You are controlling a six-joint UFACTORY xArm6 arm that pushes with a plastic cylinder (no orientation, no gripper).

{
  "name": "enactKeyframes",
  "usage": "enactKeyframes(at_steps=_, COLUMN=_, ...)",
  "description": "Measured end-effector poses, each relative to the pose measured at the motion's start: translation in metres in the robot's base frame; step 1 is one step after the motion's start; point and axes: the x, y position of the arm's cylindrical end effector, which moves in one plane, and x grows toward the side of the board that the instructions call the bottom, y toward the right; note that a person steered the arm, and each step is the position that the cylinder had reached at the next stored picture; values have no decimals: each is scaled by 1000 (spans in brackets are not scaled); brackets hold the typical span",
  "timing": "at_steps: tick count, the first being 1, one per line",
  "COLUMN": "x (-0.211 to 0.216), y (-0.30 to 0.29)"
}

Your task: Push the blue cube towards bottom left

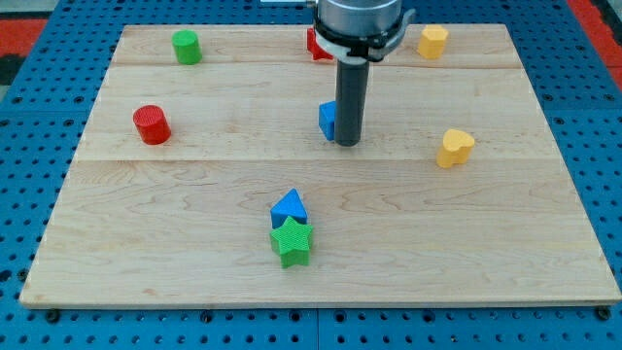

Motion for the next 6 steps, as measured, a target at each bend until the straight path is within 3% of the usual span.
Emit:
enactKeyframes(at_steps=1, x=-15, y=-5)
enactKeyframes(at_steps=2, x=-43, y=39)
enactKeyframes(at_steps=3, x=-63, y=1)
enactKeyframes(at_steps=4, x=1, y=-48)
enactKeyframes(at_steps=5, x=33, y=-82)
enactKeyframes(at_steps=6, x=7, y=9)
